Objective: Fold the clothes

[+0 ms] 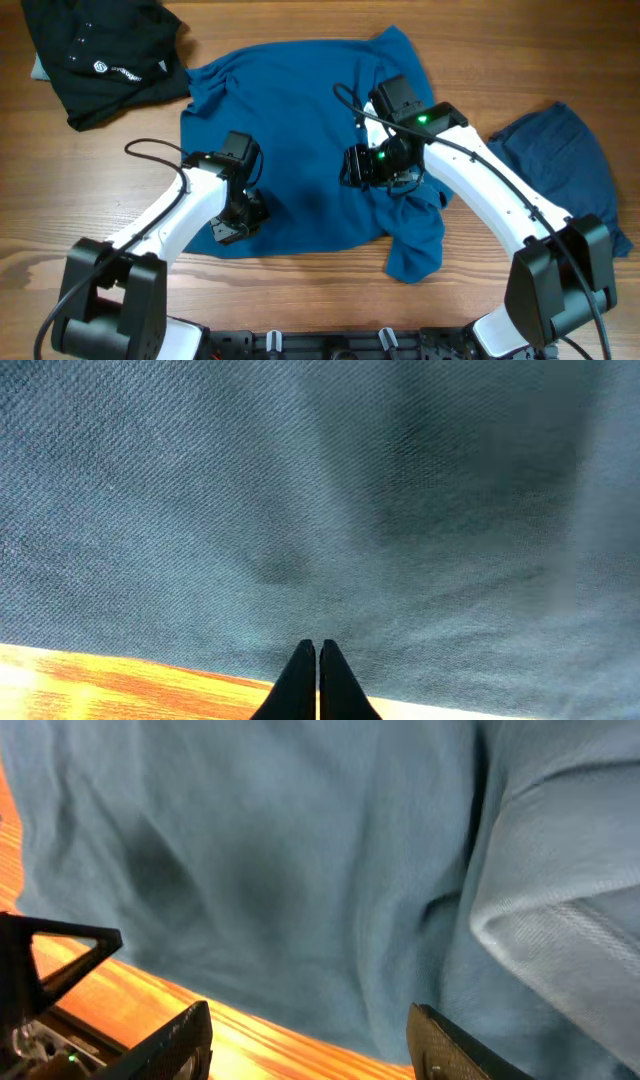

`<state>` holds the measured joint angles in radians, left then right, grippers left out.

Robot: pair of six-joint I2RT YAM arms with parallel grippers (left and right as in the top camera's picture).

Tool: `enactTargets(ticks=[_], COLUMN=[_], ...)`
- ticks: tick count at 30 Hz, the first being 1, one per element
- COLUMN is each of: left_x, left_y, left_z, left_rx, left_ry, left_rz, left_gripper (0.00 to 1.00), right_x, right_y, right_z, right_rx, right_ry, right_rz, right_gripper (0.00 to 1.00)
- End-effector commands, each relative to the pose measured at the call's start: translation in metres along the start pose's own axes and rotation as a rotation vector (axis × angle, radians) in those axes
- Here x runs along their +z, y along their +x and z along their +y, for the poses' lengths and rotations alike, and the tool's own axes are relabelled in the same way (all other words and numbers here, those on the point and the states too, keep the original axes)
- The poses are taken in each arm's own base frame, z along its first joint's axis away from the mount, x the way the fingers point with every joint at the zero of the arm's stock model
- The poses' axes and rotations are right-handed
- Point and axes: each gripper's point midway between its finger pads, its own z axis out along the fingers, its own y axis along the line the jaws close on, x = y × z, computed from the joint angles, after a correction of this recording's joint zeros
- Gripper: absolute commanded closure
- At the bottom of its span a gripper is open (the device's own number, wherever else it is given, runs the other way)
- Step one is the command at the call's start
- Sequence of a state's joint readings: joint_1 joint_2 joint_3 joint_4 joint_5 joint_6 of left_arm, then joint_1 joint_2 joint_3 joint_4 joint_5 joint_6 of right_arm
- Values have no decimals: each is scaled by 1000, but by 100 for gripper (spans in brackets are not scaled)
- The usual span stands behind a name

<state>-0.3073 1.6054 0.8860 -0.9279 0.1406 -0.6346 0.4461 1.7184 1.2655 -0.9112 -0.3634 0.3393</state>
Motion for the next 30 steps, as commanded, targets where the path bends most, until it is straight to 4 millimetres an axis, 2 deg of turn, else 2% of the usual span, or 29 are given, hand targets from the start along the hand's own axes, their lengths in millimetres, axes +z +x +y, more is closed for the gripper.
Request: enactTargets(ticks=[1,9,12,16,21,23,26,29,30], left_x=[13,29,30,30,30,30,30,30,30], left_y=[7,16,16,14,10,11,15,15,14], left_z=[8,18,19,16,13,12,11,11,10], left_rx=[-23,-43,-43,-42,-38,-39,-41,-40,-39], left_ry=[-27,-39,-40,-31,-16,-10,-2,0,3], left_rz=[46,59,59,49,33,42,62,60,56], left_gripper=[96,96,96,96,96,96,96,96,96], right_x=[13,4,-10,-29,-43,-52,-55,-48,-44], right_y=[8,-11,-22,-30,-28,-22,-17,-3,2], right_z=[-1,-50,-88,-131,-167,-196,-221,-247,-255], right_rx=[12,165,286,380,381,454,533,616,630], right_ry=[-21,171,208,205,251,354,349,354,357], right_rz=[29,-66,-110,-144,-151,-166,-182,-147,-126], right_gripper=[37,32,31,35,35,37,52,78,92])
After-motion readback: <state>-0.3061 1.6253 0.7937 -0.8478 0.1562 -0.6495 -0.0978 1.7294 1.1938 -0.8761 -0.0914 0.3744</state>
